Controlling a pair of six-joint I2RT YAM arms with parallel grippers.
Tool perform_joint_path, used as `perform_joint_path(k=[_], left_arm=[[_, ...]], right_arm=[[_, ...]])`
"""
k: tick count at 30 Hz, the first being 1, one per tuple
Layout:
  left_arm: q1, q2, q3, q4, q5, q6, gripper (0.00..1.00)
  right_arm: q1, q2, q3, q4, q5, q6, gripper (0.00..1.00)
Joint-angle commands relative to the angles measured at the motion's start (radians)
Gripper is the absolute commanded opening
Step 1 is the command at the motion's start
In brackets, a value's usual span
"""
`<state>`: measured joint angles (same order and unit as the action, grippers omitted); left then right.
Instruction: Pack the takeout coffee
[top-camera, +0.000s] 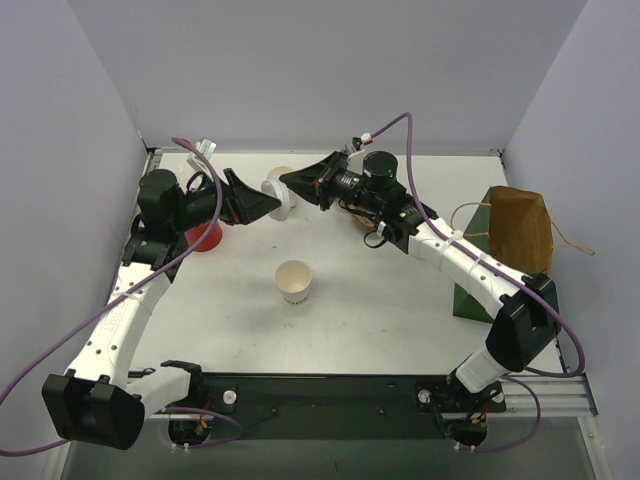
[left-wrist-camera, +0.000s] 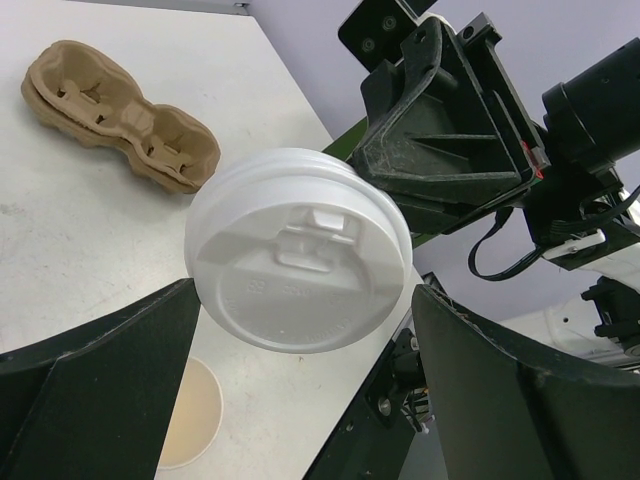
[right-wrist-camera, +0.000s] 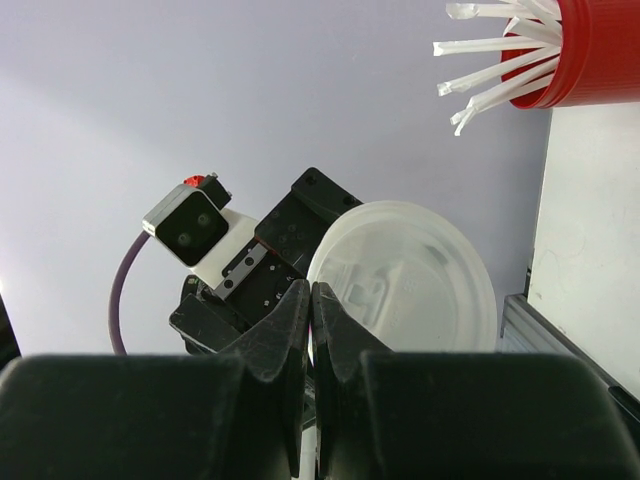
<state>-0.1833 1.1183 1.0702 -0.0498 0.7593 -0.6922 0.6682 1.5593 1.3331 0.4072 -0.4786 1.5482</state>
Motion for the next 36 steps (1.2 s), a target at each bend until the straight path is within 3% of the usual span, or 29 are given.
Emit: perform_joint_path(k=[1, 20, 34, 36], left_arm=[[-0.007, -0.008, 0.023, 0.051, 0.008, 0.026, 0.97], [-0.012, 0.003, 0.028, -0.002, -0.021, 0.039, 0.97], [-0.012, 0.008, 0.031, -0.024, -0.038, 0.051, 0.77], [-0.013, 0.005, 0.031, -0.028, -0.041, 0.053, 0.76]], right_arm=[[0.024, -0.036, 0.026, -0.021, 0.031, -0.003, 0.00], [0.050, -0.050, 0.031, -0.054, 0.069, -0.008, 0.00], [0.053, -0.061, 0.026, -0.067, 0.067, -0.031, 0.00], [0.051, -0.065, 0.038, -0.096, 0.064, -0.065, 0.11]])
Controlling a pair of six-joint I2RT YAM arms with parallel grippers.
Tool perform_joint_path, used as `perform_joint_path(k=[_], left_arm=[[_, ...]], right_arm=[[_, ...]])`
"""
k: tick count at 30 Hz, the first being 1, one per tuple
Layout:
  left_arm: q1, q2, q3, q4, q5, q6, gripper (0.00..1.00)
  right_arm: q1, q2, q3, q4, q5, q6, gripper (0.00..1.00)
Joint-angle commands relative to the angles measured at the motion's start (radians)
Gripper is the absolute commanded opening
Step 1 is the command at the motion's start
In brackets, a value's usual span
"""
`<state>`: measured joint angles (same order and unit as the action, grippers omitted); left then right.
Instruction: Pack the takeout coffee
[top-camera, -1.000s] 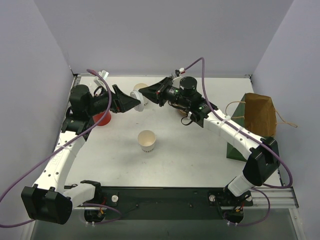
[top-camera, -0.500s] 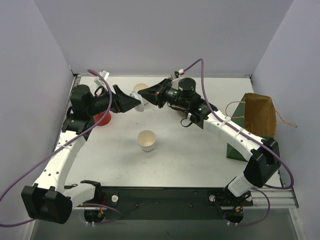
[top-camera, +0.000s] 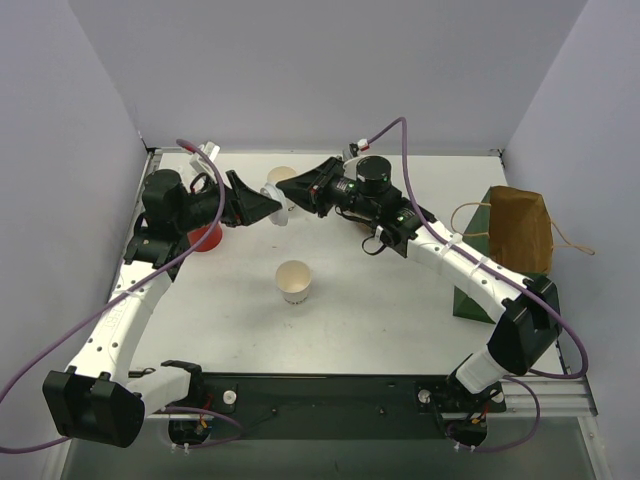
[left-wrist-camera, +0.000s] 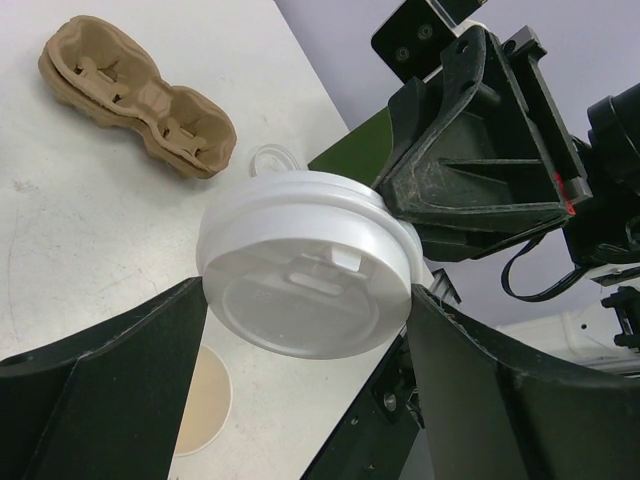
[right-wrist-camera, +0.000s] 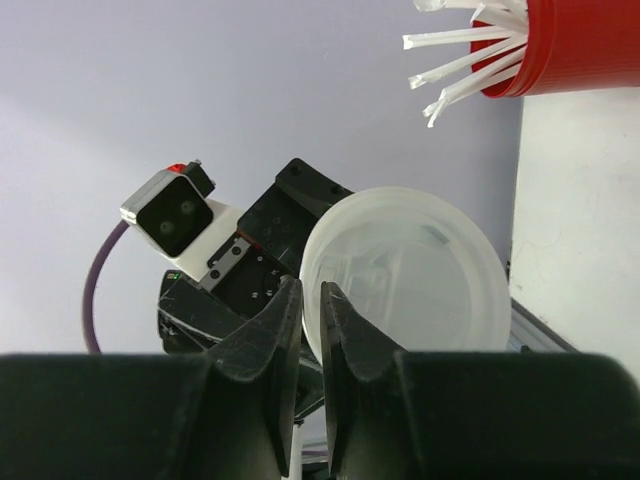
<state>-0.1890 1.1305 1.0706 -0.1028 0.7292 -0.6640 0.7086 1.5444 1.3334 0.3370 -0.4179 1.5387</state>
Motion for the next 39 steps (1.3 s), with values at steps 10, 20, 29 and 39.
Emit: perform_joint_path(k=[10, 20, 29, 39], left_arm=[[-0.030, -0.035, 0.037, -0.115, -0.074, 0.095, 0.74], [-0.238, 0.020, 0.196, -0.572, -0.345, 0.293, 0.74], [-0.407, 0.113, 0.287, -0.850, -0.638, 0.323, 0.74], [-0.526, 0.371, 0.488, -1.060, -0.820, 0.397, 0.74]], right_arm=[[0.008, -0.144, 0.128, -0.378, 0.137, -0.378, 0.52], [-0.093, -0.325, 0.035, -0.660, 0.277, -0.678, 0.53], [-0.120, -0.383, -0.099, -0.708, 0.249, -0.765, 0.53], [-0.127, -0.394, -0.163, -0.711, 0.226, -0.801, 0.53]])
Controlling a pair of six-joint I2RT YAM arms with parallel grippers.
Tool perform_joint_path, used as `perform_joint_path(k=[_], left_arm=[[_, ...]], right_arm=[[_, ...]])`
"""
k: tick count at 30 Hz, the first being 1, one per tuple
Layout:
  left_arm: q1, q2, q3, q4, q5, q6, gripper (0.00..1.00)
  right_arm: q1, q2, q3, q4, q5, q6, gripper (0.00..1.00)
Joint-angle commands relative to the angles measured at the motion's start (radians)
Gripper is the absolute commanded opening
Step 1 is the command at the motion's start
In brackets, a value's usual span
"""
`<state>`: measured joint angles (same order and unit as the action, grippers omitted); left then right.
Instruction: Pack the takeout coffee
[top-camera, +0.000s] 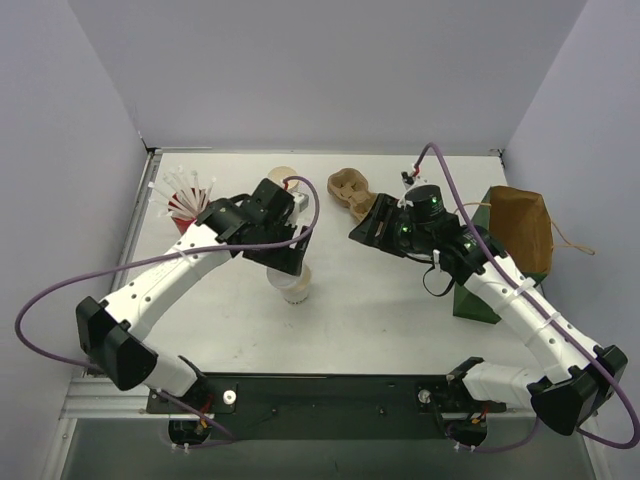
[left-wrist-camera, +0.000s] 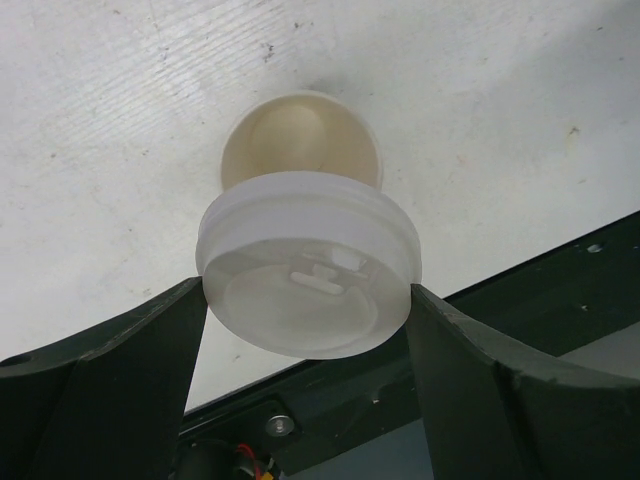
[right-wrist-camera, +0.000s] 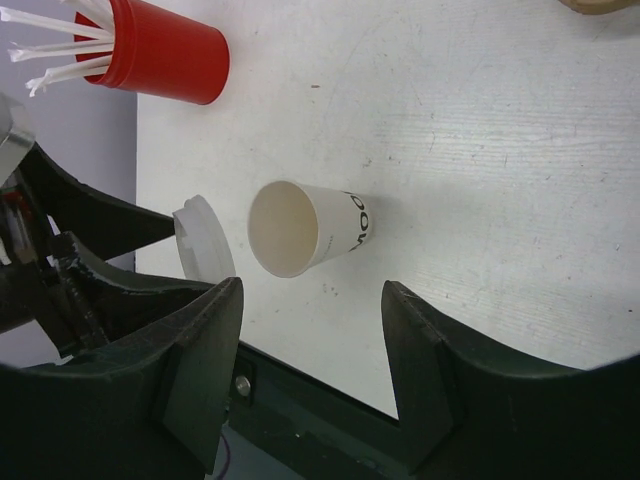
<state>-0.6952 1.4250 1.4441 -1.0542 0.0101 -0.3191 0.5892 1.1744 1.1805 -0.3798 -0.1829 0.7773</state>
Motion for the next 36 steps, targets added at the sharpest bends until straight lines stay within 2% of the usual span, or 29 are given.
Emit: perform_joint_path(k=[1, 6, 18, 36], left_arm=[[-0.026, 0.097, 0.133, -0.134, -0.113, 0.066, 0.74], [-0.055, 0.204, 0.216, -0.182, -0.151, 0.094, 0.74], [-0.093, 0.342, 0.274, -0.204, -0.168, 0.121, 0.75], [-0.095, 0.426, 0.312, -0.204, -0.183, 0.149, 0.75]], right_arm=[[-0.009, -0.025, -0.016, 0.005, -0.009, -0.042, 0.53], [-0.020, -0.033, -0.038, 0.007, 0.000, -0.049, 0.53], [-0.046, -0.058, -0.076, 0.007, 0.008, -0.061, 0.53], [-0.049, -0.050, -0.076, 0.004, -0.013, -0.061, 0.52]])
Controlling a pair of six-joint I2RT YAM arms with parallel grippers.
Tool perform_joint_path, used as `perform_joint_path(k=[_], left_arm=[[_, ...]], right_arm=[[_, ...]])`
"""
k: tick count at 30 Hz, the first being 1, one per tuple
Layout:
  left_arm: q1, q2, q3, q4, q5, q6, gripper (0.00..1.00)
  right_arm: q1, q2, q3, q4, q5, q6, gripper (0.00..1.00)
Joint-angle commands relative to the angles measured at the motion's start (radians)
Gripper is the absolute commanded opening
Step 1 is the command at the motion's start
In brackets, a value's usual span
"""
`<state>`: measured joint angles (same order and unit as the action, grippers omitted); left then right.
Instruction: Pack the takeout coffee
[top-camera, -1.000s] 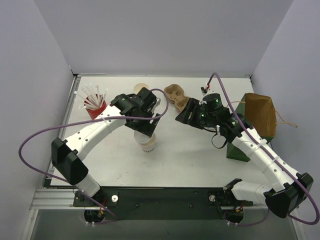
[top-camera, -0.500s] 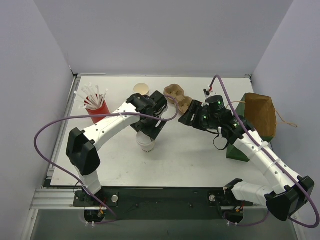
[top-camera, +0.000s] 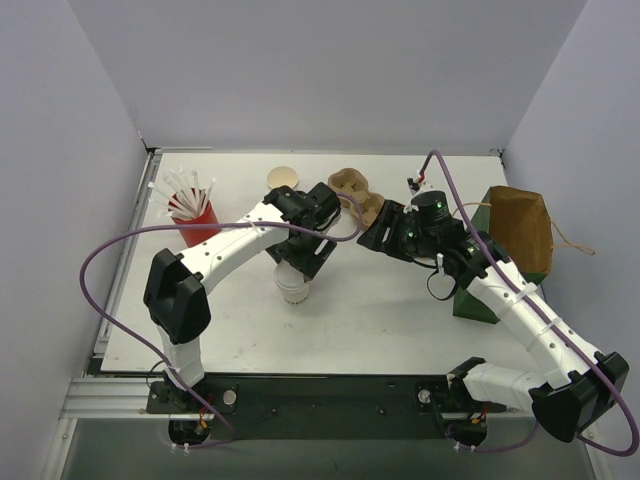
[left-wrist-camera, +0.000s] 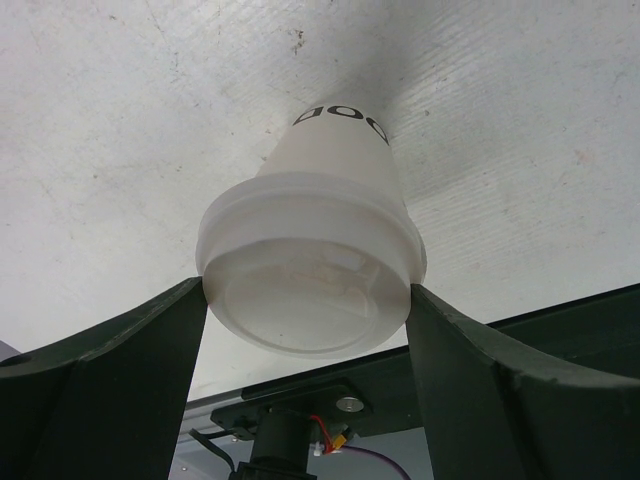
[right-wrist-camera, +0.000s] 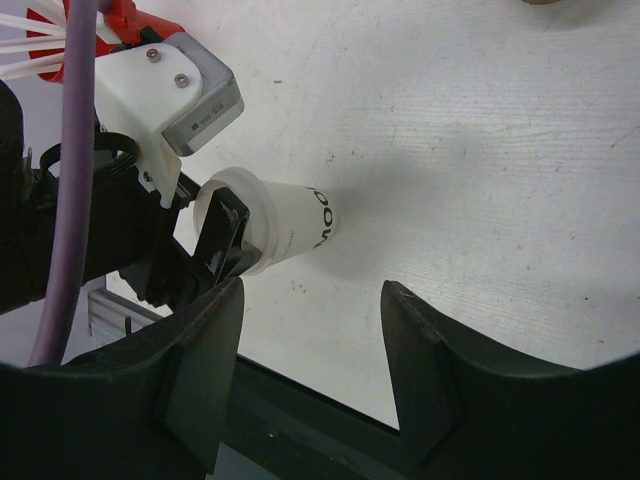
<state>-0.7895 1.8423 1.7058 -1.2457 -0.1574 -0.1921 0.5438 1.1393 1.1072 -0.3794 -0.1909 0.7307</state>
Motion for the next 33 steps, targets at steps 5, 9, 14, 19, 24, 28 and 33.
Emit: perform_joint_path(k=[5, 9, 14, 19, 24, 28, 33], left_arm=[[-0.001, 0.011, 0.046, -0.018, -0.001, 0.023, 0.75], [-0.001, -0.006, 0.061, -0.032, 0.012, 0.031, 0.75], [-0.001, -0.020, 0.068, -0.038, 0.024, 0.036, 0.75], [0.001, -0.025, 0.049, -0.038, 0.035, 0.039, 0.75], [-0.001, -0.017, 0.035, -0.037, 0.044, 0.043, 0.75], [-0.001, -0.008, 0.029, -0.043, 0.039, 0.046, 0.75], [-0.001, 0.001, 0.021, -0.047, -0.002, 0.040, 0.75]], right_arm=[[-0.005, -0.015, 0.000, 0.002, -0.005, -0.016, 0.52], [-0.005, -0.013, -0.001, 0.002, -0.005, -0.014, 0.52], [-0.005, -0.007, 0.002, 0.002, -0.007, -0.011, 0.52], [-0.004, -0.004, 0.003, 0.000, -0.008, -0.010, 0.52], [-0.005, -0.006, -0.003, 0.002, -0.007, -0.007, 0.52], [-0.005, -0.007, -0.007, 0.002, -0.004, -0.005, 0.52], [-0.004, -0.006, -0.012, 0.000, -0.005, -0.004, 0.52]])
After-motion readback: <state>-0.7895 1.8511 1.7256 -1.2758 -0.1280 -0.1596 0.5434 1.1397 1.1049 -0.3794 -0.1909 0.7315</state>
